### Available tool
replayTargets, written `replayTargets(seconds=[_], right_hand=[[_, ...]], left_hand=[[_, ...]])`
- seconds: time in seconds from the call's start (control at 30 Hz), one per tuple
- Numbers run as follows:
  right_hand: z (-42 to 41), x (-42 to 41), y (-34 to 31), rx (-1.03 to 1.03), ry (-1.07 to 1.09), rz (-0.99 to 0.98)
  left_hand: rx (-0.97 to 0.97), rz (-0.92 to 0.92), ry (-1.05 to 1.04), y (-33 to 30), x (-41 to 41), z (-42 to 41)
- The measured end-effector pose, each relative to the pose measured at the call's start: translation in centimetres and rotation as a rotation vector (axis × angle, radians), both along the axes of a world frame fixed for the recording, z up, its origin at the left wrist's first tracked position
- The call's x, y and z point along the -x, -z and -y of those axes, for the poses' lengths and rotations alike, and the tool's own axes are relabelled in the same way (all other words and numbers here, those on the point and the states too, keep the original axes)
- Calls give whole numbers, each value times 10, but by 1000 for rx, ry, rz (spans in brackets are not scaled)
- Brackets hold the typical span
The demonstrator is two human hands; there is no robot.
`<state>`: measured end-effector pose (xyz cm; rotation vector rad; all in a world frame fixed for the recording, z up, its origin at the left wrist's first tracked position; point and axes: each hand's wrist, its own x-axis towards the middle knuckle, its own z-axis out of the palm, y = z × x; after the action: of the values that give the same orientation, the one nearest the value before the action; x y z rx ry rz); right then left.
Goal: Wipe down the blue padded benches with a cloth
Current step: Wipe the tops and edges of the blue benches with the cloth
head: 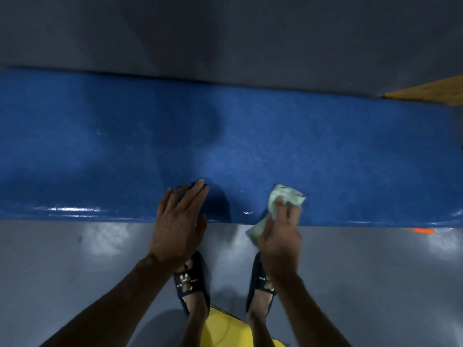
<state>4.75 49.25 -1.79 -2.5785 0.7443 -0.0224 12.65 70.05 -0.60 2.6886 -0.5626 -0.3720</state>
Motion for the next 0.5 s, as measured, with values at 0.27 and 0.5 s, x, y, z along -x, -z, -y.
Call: replayTargets(seconds=[0.27, 0.5], right_hand=[[5, -19, -15, 11, -536, -83], [120, -3, -27, 187, -80, -145]], left_hand=[[-20, 36, 10, 1, -10, -10], [-52, 46, 38, 5, -17, -19]])
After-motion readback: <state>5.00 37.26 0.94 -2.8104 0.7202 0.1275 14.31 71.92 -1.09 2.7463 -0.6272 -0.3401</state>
